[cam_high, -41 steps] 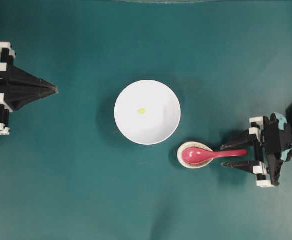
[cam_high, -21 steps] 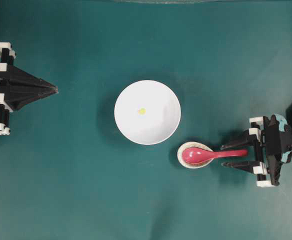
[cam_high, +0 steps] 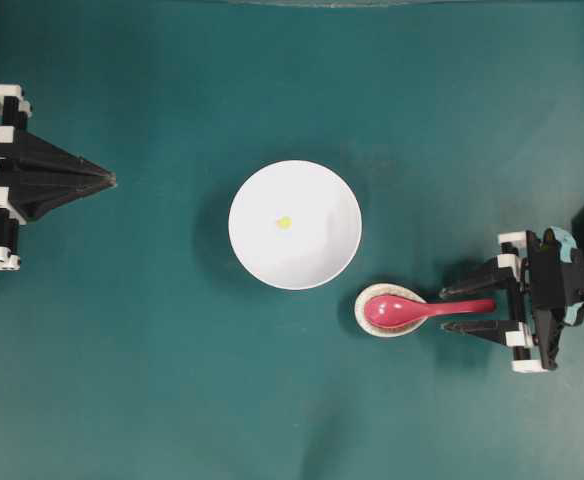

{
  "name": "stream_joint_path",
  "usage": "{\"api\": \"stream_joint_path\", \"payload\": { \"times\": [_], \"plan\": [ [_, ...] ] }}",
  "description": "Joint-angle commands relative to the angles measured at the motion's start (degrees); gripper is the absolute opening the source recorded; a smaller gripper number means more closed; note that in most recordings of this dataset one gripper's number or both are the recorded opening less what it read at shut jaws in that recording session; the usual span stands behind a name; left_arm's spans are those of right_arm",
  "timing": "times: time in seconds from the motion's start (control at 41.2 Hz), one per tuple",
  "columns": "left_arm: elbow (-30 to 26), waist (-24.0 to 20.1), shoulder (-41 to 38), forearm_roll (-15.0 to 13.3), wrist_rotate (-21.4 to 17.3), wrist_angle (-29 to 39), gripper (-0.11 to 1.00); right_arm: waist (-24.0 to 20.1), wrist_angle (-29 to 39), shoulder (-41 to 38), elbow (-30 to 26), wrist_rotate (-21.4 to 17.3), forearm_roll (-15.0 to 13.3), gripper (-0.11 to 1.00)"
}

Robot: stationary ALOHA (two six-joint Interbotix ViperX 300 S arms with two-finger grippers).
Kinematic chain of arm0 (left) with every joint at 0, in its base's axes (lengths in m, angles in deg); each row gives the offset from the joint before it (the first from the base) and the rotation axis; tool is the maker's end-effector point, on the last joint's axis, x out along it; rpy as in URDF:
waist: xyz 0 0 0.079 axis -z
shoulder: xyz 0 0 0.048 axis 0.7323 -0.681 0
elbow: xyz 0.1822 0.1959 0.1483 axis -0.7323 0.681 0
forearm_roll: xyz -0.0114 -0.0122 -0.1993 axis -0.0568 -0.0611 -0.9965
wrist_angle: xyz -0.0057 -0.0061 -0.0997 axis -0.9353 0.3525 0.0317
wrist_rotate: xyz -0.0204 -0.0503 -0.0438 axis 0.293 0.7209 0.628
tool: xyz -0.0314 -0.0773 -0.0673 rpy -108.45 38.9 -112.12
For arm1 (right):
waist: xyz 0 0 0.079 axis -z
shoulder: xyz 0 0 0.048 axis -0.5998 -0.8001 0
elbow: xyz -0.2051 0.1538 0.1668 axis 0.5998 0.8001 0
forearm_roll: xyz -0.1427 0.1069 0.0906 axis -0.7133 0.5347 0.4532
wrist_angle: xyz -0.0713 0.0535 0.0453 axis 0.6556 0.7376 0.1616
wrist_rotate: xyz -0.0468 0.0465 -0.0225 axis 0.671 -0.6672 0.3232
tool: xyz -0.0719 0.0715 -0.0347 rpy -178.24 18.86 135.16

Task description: Scoop the yellow hexagonal prism block from the bowl with a spoon using the right arm.

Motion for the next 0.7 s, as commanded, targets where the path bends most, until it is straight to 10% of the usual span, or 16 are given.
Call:
{"api": "stream_joint_path", "payload": {
  "times": [0.0,0.679],
  "plan": [
    [-1.14,-0.09,-0.35,0.18,0.00,-0.62,0.03,0.26,-0.62,0.53,-0.44,0.18,0.09,0.55],
    [-1.14,-0.09,-0.35,0.18,0.00,-0.53,0.03,0.53,-0.62,0.62,-0.70,0.44,0.09,0.27]
  ]
}}
